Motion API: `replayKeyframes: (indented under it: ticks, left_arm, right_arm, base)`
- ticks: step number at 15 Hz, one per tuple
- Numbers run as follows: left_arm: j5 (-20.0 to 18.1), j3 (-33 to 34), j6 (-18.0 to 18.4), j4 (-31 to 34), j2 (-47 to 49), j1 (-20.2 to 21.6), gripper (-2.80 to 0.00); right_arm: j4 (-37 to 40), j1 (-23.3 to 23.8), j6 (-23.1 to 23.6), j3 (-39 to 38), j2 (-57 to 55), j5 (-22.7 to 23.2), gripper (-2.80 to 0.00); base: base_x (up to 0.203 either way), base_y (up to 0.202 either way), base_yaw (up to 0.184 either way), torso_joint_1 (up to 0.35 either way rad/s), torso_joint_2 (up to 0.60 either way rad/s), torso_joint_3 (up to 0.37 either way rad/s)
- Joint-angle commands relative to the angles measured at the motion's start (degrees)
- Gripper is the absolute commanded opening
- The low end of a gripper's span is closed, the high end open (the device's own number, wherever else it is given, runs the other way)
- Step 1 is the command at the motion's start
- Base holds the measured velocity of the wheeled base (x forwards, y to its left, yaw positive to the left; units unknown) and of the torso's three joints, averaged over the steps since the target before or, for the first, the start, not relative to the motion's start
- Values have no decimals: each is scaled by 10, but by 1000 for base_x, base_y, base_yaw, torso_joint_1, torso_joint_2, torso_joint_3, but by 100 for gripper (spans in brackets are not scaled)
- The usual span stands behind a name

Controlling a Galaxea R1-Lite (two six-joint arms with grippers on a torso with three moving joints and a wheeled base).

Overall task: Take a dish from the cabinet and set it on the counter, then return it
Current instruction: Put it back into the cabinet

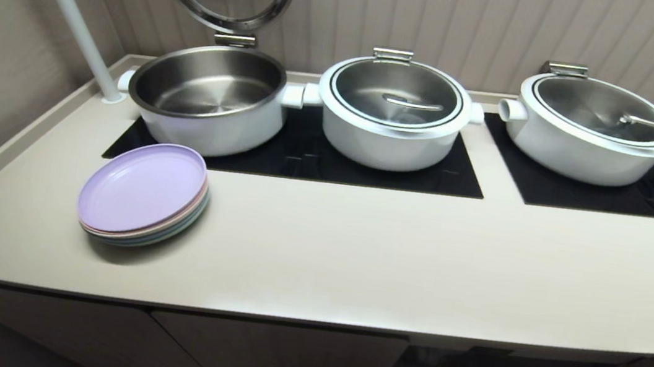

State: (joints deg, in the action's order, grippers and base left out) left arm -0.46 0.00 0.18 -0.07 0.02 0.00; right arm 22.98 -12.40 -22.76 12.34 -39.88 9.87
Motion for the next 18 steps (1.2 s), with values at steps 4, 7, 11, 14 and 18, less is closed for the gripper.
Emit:
replayKeyframes:
  ticks: [4,7,11,14,18]
  left_arm:
    - [0,0,0,0,0,0,-280]
    - [0,0,0,0,0,0,-280]
    - [0,0,0,0,0,0,-280]
    - [0,0,0,0,0,0,-280]
    - [0,0,0,0,0,0,-280]
  right_arm:
    - [2,1,4,2,0,13,-280]
    - [2,1,5,2,0,21,-280]
    - [1,1,5,2,0,34,-280]
    - [1,1,3,1,-1,34,-280]
    - [1,1,3,1,-4,34,-280]
  base:
    - [0,0,0,-121,260,135]
    - [0,0,0,-139,304,155]
    - [0,0,0,-148,308,155]
    - [0,0,0,-146,314,161]
    - [0,0,0,-154,323,175]
